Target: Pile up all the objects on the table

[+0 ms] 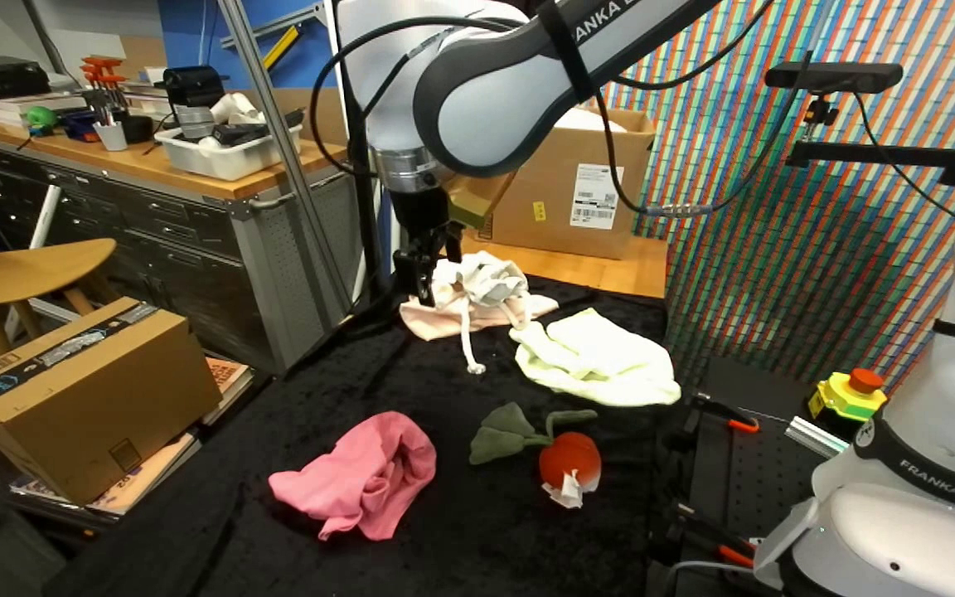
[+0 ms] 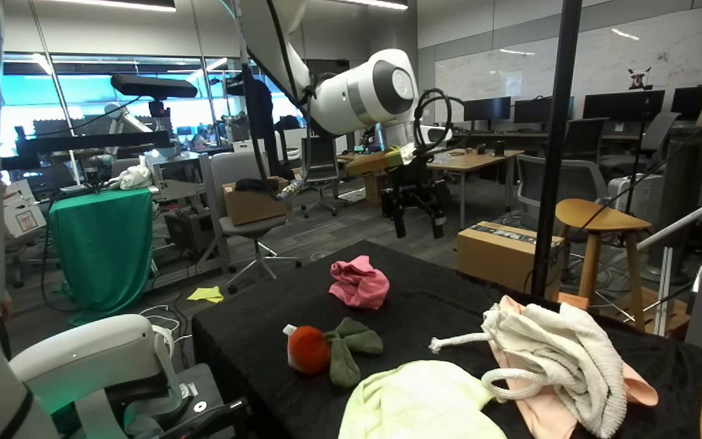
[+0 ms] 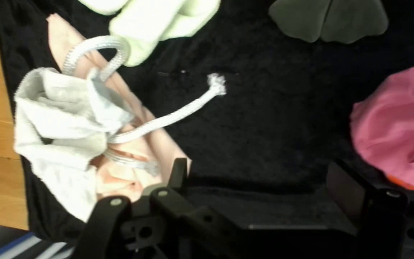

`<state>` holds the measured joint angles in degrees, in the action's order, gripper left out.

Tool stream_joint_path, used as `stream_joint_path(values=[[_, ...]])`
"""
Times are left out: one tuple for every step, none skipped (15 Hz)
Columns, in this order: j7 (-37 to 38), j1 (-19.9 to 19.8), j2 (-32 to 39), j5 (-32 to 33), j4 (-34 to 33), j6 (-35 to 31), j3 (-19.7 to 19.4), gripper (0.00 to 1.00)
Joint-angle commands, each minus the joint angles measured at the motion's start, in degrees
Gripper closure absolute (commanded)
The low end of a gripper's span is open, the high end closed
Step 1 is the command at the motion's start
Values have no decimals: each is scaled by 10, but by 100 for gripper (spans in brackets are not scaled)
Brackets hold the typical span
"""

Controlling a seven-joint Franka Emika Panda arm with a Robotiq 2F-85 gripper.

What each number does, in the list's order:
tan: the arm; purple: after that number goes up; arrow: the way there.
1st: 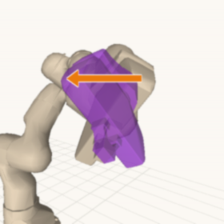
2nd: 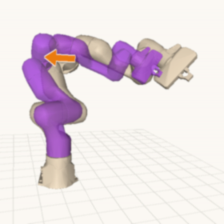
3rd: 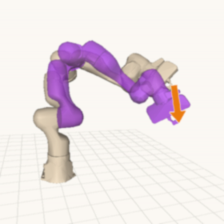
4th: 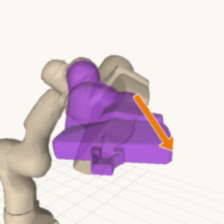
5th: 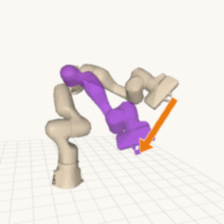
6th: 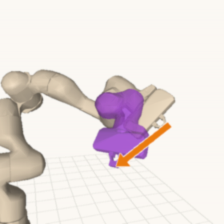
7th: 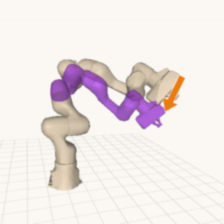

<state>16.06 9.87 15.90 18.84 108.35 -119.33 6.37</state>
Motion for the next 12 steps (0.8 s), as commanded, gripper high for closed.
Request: stream_joint_path(values=[[-58,37,34,-15,-27,22,30,0],[-71,48,45,-16,-34,26,40,0],[-87,57,54,-18,-42,31,48,0],[-97,67,70,-19,-53,34,56,0],[-108,76,82,-23,-63,37,62,0],[-116,84,94,-26,-75,40,67,0],[-123,91,107,-29,-87,41,71,0],[-128,96,121,-36,-98,39,74,0],[-132,102,132,-40,-109,40,75,0],[-138,105,143,-48,-120,41,76,0],[-144,107,154,-55,-131,41,77,0],[-149,107,164,-66,-139,39,78,0]])
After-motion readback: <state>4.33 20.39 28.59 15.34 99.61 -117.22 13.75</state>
